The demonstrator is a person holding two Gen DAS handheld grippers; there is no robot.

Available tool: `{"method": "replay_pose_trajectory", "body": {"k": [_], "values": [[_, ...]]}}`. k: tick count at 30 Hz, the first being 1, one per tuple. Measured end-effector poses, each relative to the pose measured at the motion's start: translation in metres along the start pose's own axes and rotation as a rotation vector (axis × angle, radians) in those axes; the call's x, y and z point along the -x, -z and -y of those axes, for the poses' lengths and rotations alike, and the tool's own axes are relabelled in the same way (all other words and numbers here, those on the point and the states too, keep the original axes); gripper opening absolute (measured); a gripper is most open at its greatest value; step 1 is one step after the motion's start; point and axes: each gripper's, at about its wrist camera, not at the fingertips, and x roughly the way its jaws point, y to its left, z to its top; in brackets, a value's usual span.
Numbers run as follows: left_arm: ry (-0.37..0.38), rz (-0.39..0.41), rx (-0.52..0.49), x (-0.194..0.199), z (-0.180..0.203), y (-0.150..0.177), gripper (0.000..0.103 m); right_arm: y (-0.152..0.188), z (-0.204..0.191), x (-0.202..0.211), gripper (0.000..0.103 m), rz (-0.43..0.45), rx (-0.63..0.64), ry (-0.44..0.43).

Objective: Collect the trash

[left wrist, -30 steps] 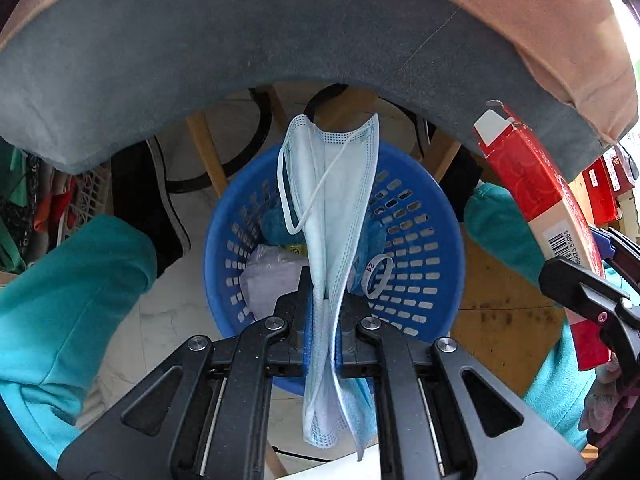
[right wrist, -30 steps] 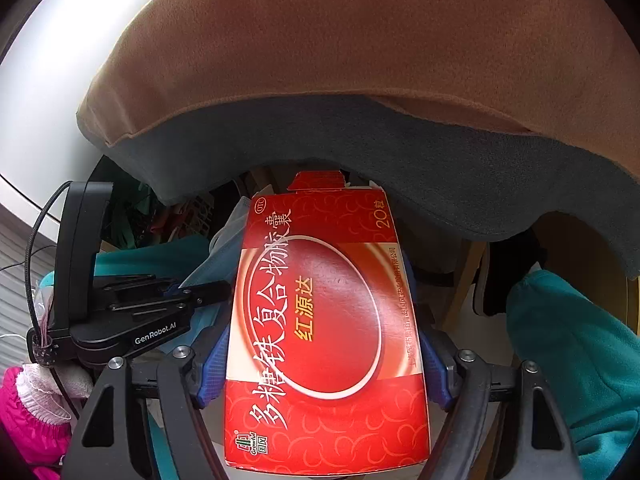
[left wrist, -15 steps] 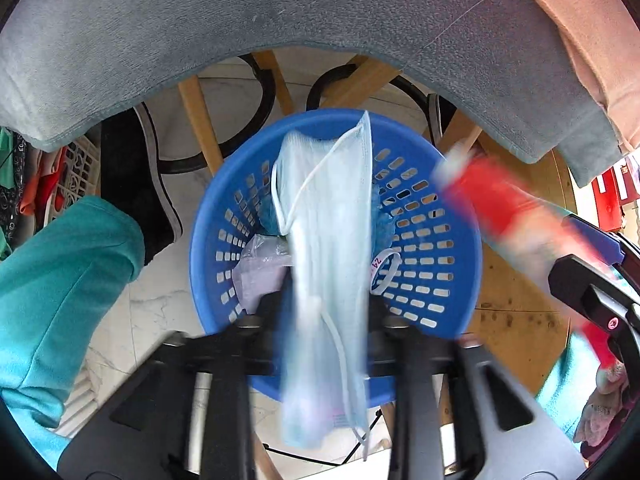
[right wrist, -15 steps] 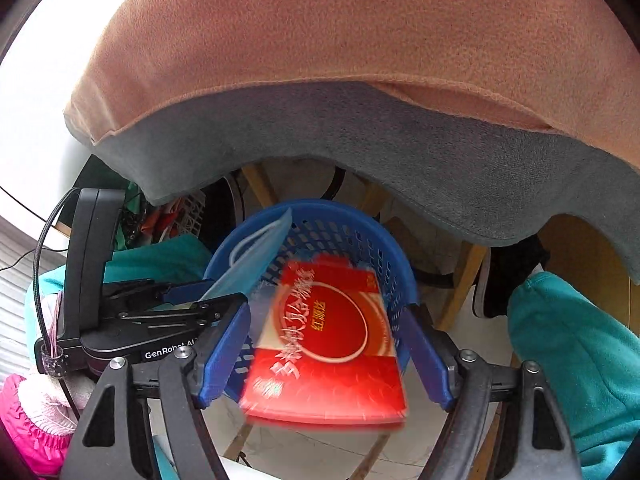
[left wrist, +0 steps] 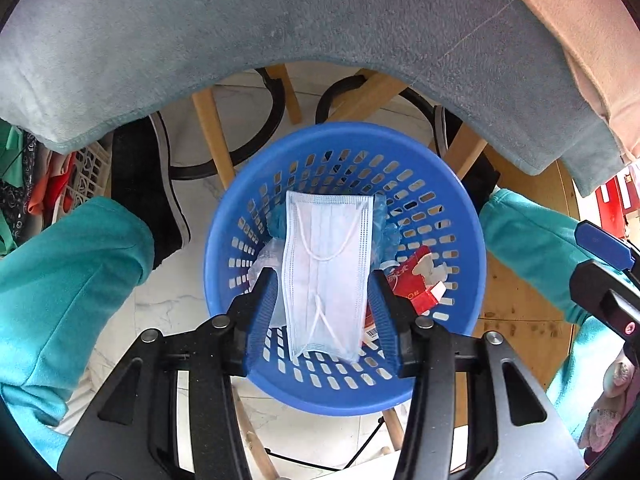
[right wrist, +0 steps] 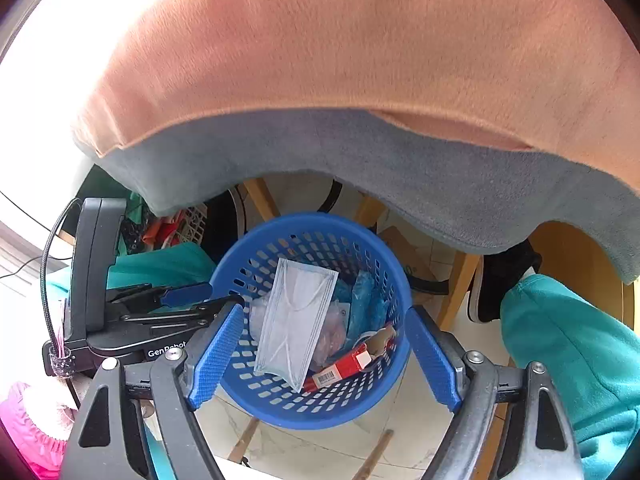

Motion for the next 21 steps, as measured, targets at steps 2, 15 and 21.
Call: {"method": "replay_pose_trajectory", "body": {"k": [2, 15, 21], "values": [[-0.002, 0.018, -0.003, 0.007, 0.001, 0.000, 0.048, -0.001, -0.001, 0.008, 0.087, 0.020, 0.002, 0.000], [-0.018, 0.115, -0.038, 0.054, 0.015, 0.001, 0.059, -0.001, -0.011, 0.051, 0.096, 0.121, 0.011, 0.006], [-0.029, 0.119, -0.050, 0.059, 0.020, 0.002, 0.059, -0.004, -0.012, 0.061, 0.096, 0.139, 0.005, -0.009]]}}
